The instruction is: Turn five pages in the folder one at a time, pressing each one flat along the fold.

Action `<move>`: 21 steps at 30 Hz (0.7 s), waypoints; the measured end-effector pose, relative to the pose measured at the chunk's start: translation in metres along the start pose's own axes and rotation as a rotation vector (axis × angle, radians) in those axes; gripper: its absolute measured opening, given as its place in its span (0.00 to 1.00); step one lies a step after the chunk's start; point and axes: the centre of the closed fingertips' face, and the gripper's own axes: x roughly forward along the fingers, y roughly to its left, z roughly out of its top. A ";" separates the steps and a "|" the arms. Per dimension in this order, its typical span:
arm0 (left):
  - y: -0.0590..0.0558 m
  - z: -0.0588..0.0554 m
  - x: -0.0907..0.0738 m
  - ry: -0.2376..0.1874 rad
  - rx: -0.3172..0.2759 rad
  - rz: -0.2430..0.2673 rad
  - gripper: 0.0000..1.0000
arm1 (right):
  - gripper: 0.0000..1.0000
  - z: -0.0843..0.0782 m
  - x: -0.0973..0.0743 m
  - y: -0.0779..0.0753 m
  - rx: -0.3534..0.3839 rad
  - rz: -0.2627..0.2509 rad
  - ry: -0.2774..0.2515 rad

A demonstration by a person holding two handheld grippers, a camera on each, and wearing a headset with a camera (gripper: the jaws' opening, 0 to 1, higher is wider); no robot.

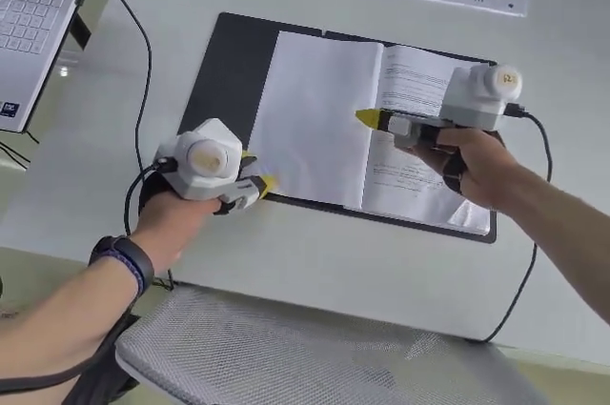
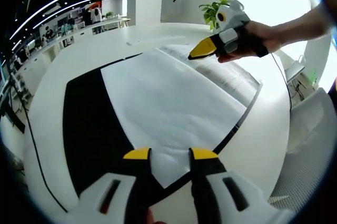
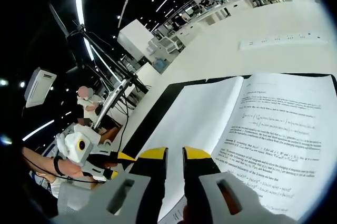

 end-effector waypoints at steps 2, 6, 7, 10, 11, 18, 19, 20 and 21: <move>-0.001 0.000 0.000 -0.001 -0.005 0.000 0.28 | 0.09 0.004 0.002 -0.005 0.009 -0.004 -0.013; -0.001 0.000 0.000 0.002 -0.001 -0.002 0.28 | 0.07 0.007 0.008 -0.015 0.032 -0.021 -0.028; -0.001 0.000 0.000 0.003 -0.004 -0.003 0.28 | 0.06 0.007 0.009 -0.016 0.035 -0.022 -0.028; 0.000 0.000 0.001 0.002 -0.008 -0.002 0.28 | 0.04 0.004 0.013 -0.024 0.052 -0.030 -0.028; 0.000 0.000 0.001 0.002 -0.008 -0.001 0.28 | 0.03 0.002 0.014 -0.025 0.053 -0.030 -0.022; 0.002 -0.001 0.002 0.003 -0.009 0.003 0.27 | 0.00 -0.004 0.013 -0.032 0.080 -0.032 -0.027; 0.002 -0.001 0.002 0.003 -0.010 0.004 0.26 | 0.00 -0.004 0.013 -0.031 0.076 -0.030 -0.027; 0.002 -0.001 0.002 0.003 -0.012 0.005 0.26 | 0.00 -0.004 0.013 -0.030 0.072 -0.029 -0.027; 0.002 -0.001 0.002 0.002 -0.011 0.005 0.27 | 0.00 -0.004 0.013 -0.030 0.069 -0.028 -0.025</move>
